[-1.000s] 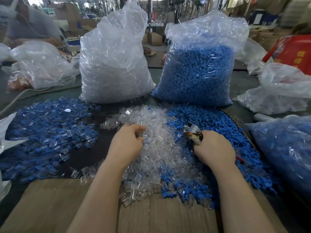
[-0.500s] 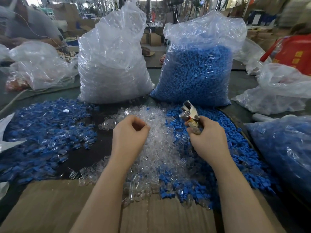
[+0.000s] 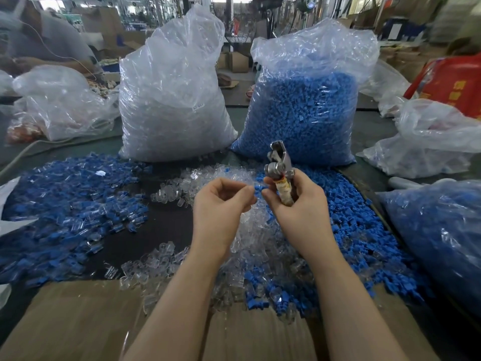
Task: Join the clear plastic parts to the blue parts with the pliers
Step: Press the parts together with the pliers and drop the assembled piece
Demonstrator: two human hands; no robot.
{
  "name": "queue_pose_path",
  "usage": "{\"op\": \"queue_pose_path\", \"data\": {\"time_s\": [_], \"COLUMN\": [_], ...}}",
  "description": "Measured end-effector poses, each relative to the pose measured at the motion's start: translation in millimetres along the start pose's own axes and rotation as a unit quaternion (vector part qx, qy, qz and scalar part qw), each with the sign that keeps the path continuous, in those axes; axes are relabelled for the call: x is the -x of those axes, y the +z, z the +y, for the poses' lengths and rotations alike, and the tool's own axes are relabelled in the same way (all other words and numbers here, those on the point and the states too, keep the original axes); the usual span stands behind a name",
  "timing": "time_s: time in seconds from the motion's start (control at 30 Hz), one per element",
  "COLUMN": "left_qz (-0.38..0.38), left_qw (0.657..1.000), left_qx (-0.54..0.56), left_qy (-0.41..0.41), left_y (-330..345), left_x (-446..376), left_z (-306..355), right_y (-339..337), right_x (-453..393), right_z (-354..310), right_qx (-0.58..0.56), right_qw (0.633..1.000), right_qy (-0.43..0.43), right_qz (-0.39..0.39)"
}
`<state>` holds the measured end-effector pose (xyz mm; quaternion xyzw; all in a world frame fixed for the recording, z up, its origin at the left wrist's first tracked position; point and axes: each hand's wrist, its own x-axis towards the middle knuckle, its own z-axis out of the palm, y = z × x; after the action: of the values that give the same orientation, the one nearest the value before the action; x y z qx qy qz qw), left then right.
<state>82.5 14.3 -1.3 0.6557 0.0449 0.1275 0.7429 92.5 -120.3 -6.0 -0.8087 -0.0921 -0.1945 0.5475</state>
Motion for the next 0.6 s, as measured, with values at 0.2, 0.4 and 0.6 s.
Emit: {"op": "queue_pose_path", "data": {"time_s": [0.2,0.4,0.6], "left_qz": [-0.001,0.016,0.022], "left_qw": [1.000,0.995,0.988], "left_qx": [0.012,-0.084,-0.125], "left_qy": [0.004,0.048,0.092], "left_y": [4.1,6.4,6.9], "left_x": [3.9,5.9,7.7], "left_z": [2.9,2.6,2.5], "right_y": [-0.5,2.4,0.9], "right_x": [1.0,2.6,1.7], "right_z": [-1.3,-2.4,-2.0], "right_qx": [0.044,0.064,0.063], "right_qw": [0.999,0.997,0.998], "right_qy": [-0.023,-0.026,-0.013], "right_qz": [0.014,0.036,0.018]}}
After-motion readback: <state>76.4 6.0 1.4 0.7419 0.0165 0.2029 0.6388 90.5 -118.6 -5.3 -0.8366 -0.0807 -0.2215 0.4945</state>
